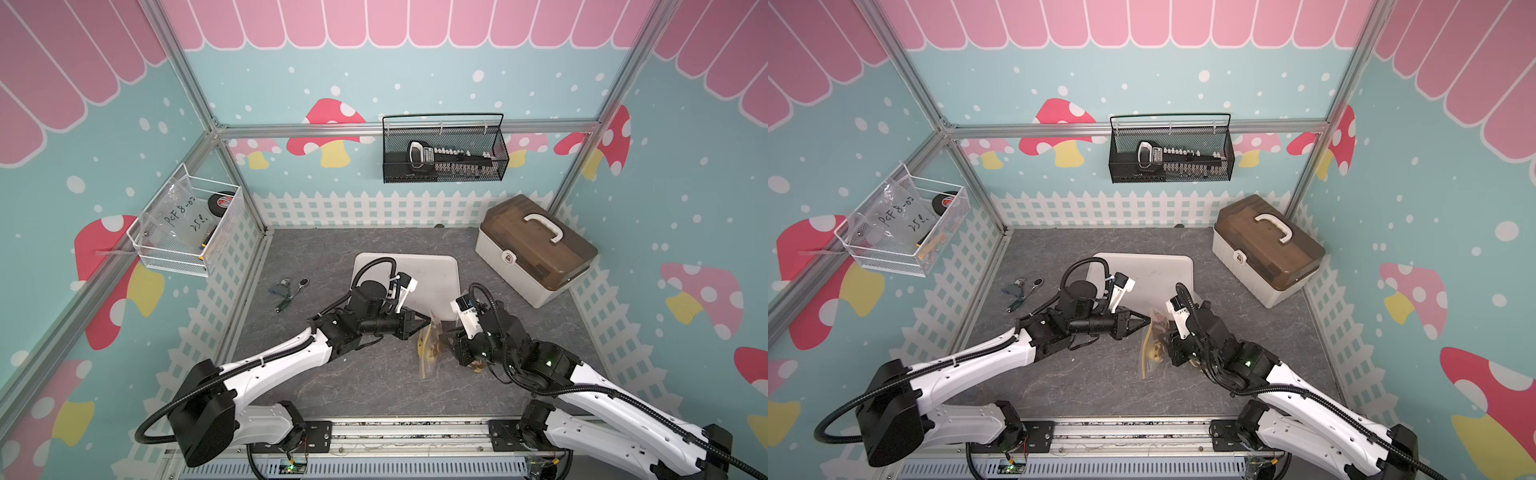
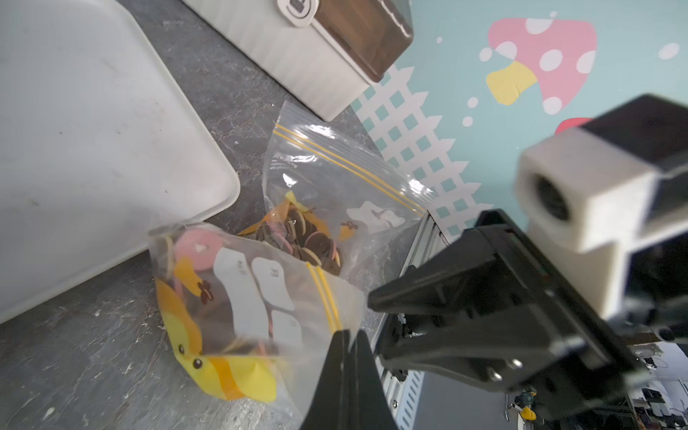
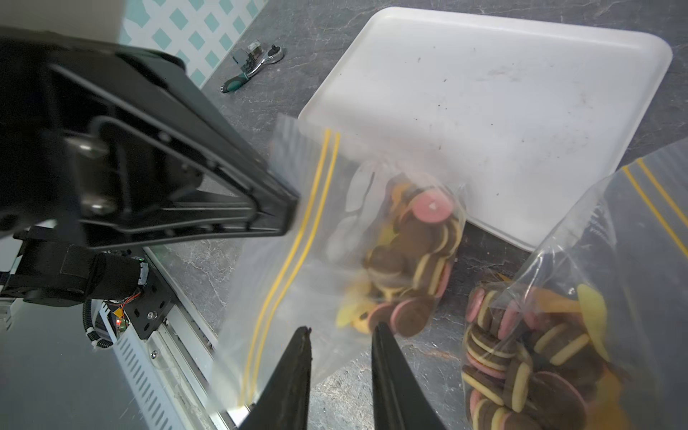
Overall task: Pour cookies out of the ziploc bag
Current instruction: Adjust the ziploc bag at the center of the board.
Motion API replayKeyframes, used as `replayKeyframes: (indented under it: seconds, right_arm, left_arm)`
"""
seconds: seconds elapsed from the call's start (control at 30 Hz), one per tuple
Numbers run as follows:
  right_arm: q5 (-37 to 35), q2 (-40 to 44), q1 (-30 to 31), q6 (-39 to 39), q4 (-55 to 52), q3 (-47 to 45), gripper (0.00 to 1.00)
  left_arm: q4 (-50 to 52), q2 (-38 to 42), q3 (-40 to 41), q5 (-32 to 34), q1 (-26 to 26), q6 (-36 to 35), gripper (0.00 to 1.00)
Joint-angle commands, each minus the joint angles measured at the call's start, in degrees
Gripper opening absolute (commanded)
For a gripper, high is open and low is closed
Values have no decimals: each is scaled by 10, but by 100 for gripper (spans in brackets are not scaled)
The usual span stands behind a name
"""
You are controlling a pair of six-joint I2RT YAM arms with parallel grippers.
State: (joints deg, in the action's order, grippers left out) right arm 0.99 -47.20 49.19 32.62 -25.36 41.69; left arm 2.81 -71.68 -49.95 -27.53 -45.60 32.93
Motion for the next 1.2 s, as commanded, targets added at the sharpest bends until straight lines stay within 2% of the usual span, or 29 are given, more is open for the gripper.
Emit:
replayKeyframes:
  seconds: [0.0,0.13,0.3,0.47,0.57,0.77,1.07,1.17]
  right_arm:
    - [8,-4,1,-4,0,24,29]
    - [22,-20,1,-2,12,31,29]
    - [34,-40,1,5,34,26,29]
    - [53,-59,1,11,51,18,29]
    - [56,-65,1,11,51,17,29]
    - [76,-81,1,18,72,11,31]
    - [122,-117,3,69,178,-39,35]
    - [132,-132,7,78,199,-46,38]
  left_arm:
    - [83,49,-25,-7,2,-12,0]
    - [109,94,-21,8,3,2,0]
    - [101,91,12,49,16,3,0]
    - [19,52,58,18,40,15,0]
    - [-14,13,66,-9,47,-2,0]
    - [-57,-56,76,-16,54,7,0]
    - [-124,-33,104,-12,54,59,0]
    - [-168,-25,120,-23,53,88,4]
